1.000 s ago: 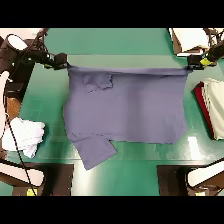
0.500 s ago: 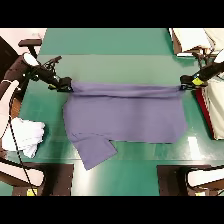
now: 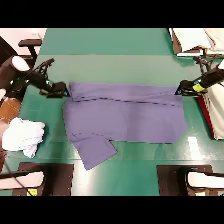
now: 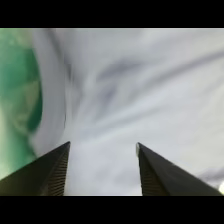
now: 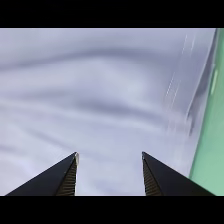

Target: Fold the shirts.

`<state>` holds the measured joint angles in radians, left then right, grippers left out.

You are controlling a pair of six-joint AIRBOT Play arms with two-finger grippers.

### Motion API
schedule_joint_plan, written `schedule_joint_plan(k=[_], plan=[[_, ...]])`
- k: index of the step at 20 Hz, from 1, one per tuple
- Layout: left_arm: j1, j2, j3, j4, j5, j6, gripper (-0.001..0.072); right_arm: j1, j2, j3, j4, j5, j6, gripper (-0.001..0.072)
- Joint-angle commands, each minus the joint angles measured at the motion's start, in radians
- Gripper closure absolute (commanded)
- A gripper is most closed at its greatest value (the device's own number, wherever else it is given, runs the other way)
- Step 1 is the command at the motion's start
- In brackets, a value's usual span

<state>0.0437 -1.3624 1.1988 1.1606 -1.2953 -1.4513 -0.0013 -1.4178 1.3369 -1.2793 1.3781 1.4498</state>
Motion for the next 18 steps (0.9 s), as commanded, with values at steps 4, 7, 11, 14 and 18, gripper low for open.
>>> schedule_joint_plan(k=[4, 7, 11, 14, 18], plan=[[0.000, 0.425, -0.562, -0.069, 0.014, -0.095, 0.0211, 0.000, 0.280, -0.180, 0.005, -0.039, -0.001, 0.0252], [0.000, 0.515, -0.736, -0.166, 0.018, -0.116, 0.0211, 0.000, 0.331, -0.181, 0.005, -0.056, -0.002, 0.0257], [0.000, 0.526, -0.842, -0.259, 0.068, -0.097, 0.0211, 0.000, 0.348, -0.181, 0.005, -0.059, -0.004, 0.0260], [0.000, 0.526, -0.877, -0.324, 0.135, -0.063, 0.0212, 0.000, 0.348, -0.181, 0.005, -0.059, -0.004, 0.0260], [0.000, 0.526, -0.895, -0.360, 0.150, -0.050, 0.0417, 0.000, 0.348, -0.181, 0.005, -0.059, -0.004, 0.0260]])
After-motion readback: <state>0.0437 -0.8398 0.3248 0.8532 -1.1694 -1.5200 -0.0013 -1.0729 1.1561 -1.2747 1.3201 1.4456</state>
